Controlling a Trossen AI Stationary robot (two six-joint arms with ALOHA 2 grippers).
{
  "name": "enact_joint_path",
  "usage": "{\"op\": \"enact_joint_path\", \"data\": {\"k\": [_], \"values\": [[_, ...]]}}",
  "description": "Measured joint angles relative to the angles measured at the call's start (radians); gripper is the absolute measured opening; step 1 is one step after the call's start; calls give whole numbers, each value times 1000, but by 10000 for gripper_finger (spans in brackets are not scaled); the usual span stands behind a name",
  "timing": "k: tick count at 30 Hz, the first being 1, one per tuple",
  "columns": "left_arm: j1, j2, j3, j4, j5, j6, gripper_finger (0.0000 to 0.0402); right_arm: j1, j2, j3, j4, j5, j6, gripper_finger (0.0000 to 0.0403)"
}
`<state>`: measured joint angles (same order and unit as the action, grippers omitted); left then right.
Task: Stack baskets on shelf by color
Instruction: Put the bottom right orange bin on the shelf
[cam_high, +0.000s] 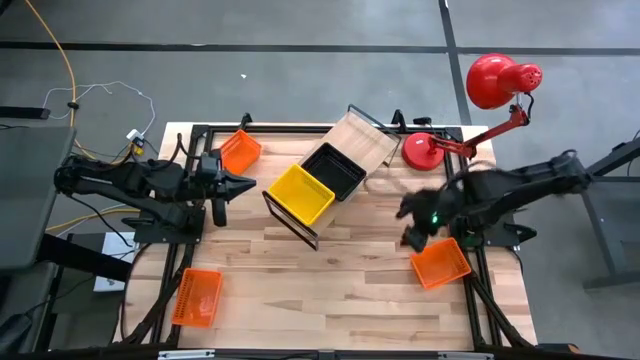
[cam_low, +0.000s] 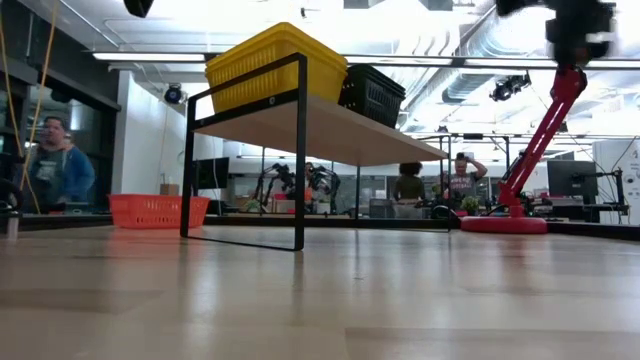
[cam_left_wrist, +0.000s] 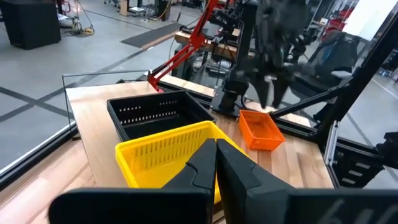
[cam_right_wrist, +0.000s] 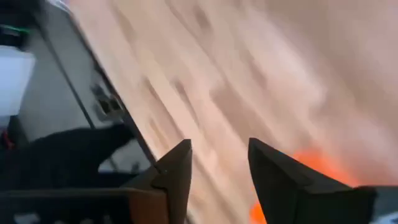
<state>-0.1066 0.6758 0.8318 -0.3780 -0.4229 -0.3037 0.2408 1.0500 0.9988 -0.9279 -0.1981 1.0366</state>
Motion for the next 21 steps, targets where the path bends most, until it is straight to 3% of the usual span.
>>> {"op": "enact_joint_path", "data": {"k": [4, 10, 21], "values": [[0, -1, 0, -20, -1, 1, 0, 122, 81, -44, -47, -40, 275, 158], [0, 0, 0, -57, -2, 1, 1, 247, 203, -101, -58, 25, 554, 156], [0, 0, 0, -63, -15, 1, 0, 311, 424, -111, -50, 40, 668, 156]]}}
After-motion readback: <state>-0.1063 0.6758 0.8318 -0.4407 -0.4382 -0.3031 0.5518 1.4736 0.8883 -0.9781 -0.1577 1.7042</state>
